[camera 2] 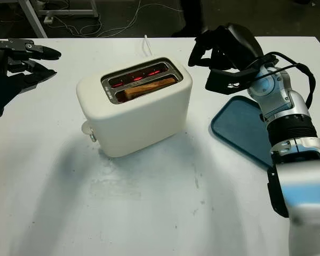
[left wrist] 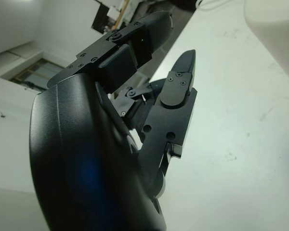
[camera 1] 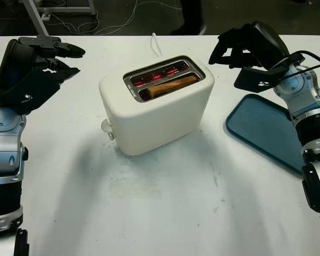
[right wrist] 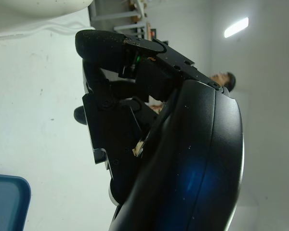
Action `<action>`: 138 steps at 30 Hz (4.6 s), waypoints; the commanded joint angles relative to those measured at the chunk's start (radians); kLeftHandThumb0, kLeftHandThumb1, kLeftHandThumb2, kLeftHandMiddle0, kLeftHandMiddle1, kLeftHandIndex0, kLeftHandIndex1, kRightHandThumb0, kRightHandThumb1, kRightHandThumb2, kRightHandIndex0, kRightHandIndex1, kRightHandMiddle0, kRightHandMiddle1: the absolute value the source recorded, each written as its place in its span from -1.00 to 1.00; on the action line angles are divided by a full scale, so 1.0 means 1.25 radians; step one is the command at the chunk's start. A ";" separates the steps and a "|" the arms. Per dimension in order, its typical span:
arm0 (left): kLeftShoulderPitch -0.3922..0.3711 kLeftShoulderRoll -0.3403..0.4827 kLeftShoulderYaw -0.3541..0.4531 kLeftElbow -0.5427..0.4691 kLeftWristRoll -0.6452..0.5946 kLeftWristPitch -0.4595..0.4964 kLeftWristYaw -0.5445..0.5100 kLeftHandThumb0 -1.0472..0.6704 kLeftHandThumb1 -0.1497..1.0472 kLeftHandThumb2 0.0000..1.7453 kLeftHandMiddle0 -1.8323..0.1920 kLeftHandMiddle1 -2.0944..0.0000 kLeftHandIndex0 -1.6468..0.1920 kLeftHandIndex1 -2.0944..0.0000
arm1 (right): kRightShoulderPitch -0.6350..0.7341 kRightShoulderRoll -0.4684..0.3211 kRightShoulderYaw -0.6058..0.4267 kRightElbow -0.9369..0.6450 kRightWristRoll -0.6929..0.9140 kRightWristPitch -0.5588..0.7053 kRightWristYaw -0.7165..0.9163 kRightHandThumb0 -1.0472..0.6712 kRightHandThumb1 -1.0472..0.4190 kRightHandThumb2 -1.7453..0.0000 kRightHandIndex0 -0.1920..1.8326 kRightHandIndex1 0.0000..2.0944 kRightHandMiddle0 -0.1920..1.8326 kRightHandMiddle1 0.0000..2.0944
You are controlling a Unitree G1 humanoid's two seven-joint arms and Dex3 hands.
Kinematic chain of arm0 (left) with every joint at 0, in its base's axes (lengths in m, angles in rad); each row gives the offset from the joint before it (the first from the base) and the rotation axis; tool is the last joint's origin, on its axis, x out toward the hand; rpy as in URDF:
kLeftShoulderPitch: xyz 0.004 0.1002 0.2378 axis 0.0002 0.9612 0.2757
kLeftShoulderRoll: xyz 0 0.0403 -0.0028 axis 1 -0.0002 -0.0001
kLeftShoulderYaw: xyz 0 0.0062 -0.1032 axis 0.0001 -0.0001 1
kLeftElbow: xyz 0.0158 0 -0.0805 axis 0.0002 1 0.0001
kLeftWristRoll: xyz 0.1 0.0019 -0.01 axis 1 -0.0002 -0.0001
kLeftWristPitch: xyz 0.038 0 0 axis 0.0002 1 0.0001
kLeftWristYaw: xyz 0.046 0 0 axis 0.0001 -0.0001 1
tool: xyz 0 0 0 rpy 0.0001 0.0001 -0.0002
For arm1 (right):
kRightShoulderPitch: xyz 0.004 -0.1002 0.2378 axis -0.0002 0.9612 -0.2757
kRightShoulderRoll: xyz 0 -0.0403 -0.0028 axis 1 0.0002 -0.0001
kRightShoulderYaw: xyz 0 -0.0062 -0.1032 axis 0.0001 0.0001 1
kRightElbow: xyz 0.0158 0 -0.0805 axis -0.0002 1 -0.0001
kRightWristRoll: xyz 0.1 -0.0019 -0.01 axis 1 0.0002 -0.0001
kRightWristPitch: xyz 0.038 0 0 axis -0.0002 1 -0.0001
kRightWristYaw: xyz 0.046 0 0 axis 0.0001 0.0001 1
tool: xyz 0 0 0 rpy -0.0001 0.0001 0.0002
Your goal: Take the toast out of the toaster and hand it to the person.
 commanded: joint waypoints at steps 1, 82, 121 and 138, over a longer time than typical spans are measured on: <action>0.013 0.003 -0.003 -0.009 0.009 0.000 0.005 0.08 0.66 -1.00 0.00 0.15 -0.30 0.77 | 0.007 -0.004 0.001 -0.007 -0.001 -0.007 -0.012 0.11 -0.69 1.00 0.29 0.09 0.26 -0.05; 0.012 -0.002 0.001 -0.018 0.000 0.026 0.003 0.10 0.67 -1.00 0.01 0.18 -0.28 0.77 | 0.008 -0.009 0.002 -0.016 0.005 0.014 0.014 0.22 -0.48 1.00 0.47 -0.94 0.28 -0.99; 0.011 0.003 -0.005 -0.028 0.010 0.039 0.000 0.09 0.67 -1.00 0.00 0.18 -0.28 0.77 | 0.004 -0.010 0.004 0.000 0.002 0.001 0.009 0.21 -0.48 1.00 0.49 -0.97 0.28 -1.00; 0.007 0.006 -0.005 -0.007 0.007 0.008 -0.002 0.06 0.66 -1.00 -0.03 0.16 -0.30 0.76 | 0.003 -0.009 0.006 -0.005 -0.003 0.003 0.003 0.24 -0.47 1.00 0.52 -0.97 0.30 -0.99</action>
